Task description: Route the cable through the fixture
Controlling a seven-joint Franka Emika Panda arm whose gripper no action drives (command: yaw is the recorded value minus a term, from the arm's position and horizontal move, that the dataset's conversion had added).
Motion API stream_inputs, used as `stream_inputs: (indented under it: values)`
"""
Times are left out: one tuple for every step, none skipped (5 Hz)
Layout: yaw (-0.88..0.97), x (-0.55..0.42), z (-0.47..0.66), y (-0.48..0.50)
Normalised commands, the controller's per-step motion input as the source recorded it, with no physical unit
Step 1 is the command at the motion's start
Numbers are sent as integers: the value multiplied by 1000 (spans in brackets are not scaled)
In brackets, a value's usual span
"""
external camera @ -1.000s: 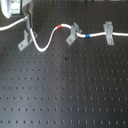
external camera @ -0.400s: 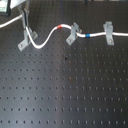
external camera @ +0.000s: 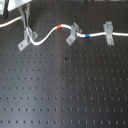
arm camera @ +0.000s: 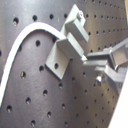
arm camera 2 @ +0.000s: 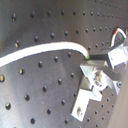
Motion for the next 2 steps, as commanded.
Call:
stream_inputs:
  values:
    - [57, -363, 84, 22]
    - [71, -34, 0, 54]
